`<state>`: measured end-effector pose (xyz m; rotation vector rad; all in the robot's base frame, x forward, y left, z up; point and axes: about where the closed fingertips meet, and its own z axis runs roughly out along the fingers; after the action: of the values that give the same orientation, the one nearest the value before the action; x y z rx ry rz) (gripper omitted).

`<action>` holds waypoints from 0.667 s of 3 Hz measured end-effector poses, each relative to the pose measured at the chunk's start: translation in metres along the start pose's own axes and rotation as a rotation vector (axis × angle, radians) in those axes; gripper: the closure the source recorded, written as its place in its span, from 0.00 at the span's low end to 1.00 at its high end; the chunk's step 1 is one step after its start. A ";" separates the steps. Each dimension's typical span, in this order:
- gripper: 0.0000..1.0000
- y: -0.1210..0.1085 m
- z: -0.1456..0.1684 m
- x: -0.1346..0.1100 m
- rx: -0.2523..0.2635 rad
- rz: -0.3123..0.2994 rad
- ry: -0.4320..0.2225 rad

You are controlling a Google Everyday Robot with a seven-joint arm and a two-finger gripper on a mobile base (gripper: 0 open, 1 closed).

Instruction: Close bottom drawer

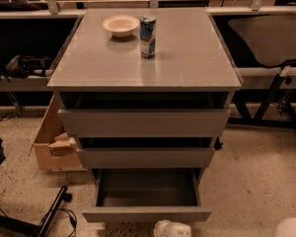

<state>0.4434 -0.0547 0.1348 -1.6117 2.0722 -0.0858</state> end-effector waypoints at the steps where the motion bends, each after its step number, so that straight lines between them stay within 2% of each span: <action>1: 1.00 -0.026 0.011 -0.008 0.026 -0.023 -0.009; 2: 1.00 -0.060 0.022 -0.023 0.062 -0.066 -0.026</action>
Offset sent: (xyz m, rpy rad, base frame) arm 0.2777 0.0220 0.0471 -0.0826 -0.3229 0.1264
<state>0.5097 -0.0457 0.1448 -1.6359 1.9777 -0.1500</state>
